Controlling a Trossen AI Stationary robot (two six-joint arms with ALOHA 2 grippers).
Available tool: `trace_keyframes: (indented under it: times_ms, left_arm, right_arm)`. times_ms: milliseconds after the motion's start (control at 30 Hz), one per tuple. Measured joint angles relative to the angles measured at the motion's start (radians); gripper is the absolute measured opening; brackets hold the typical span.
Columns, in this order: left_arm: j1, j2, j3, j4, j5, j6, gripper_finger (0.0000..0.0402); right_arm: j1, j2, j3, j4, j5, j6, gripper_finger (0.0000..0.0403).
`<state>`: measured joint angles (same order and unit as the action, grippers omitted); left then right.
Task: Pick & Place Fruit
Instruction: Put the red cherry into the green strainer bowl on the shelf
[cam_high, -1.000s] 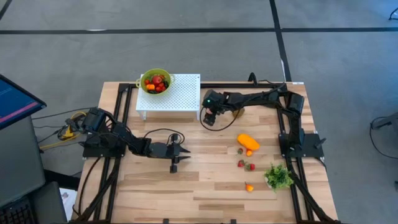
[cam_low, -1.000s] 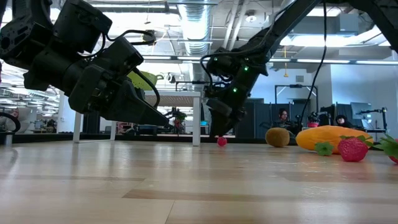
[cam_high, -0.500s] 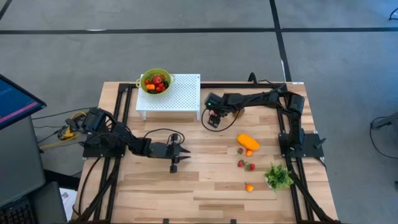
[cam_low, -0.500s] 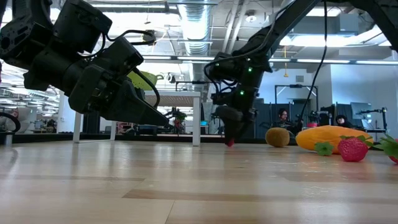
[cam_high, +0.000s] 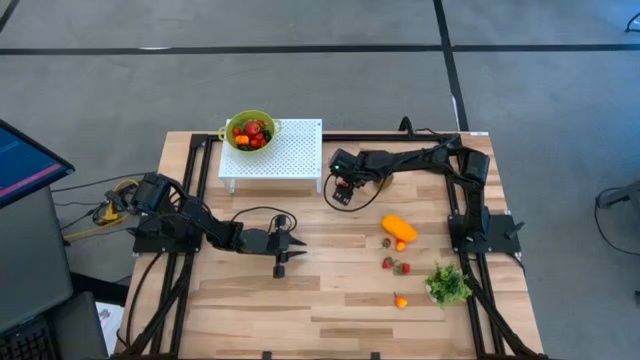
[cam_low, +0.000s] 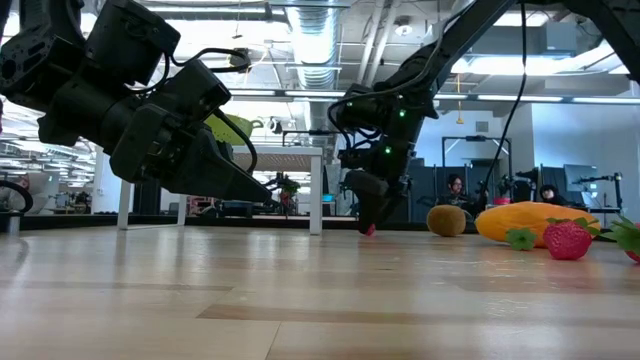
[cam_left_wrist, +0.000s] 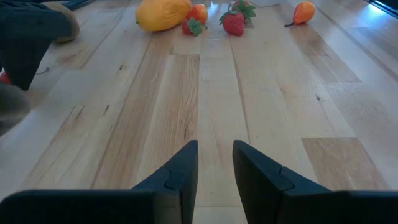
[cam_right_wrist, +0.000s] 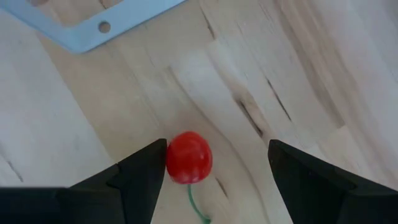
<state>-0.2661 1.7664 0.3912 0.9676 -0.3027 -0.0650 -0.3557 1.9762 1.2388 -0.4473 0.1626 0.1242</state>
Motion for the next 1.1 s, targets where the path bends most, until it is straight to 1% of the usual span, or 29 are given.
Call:
trace_keyframes:
  times_ms: [233,333,433,600,700,733,1000,1100]
  left_arm:
    - [0.0,0.0,0.0,0.0,0.0,0.0,0.0094]
    - [0.0,0.0,0.0,0.0,0.0,0.0,0.0094]
    - [0.0,0.0,0.0,0.0,0.0,0.0,0.0094]
    - [0.0,0.0,0.0,0.0,0.0,0.0,0.0094]
    - [0.0,0.0,0.0,0.0,0.0,0.0,0.0094]
    - [0.0,0.0,0.0,-0.001,0.0,0.0,0.0094]
    - [0.0,0.0,0.0,-0.001,0.0,0.0,0.0094]
    - [0.0,0.0,0.0,-0.001,0.0,0.0,0.0094]
  right_arm:
    - [0.0,0.0,0.0,-0.001,-0.004,-0.003,0.0274]
    - [0.0,0.0,0.0,-0.002,-0.005,-0.003,0.026]
    - [0.0,0.009,0.0,-0.001,-0.022,-0.003,0.0228]
    - [-0.013,0.009,0.0,-0.008,-0.088,-0.003,0.0143]
    - [-0.014,0.009,0.0,-0.008,-0.091,-0.003,0.0089]
    - [-0.015,0.008,0.0,-0.008,-0.091,-0.003,0.0081]
    - [-0.018,0.008,0.0,-0.007,-0.092,-0.003,0.0083]
    - [-0.018,0.008,0.0,-0.008,-0.092,-0.003,0.0099]
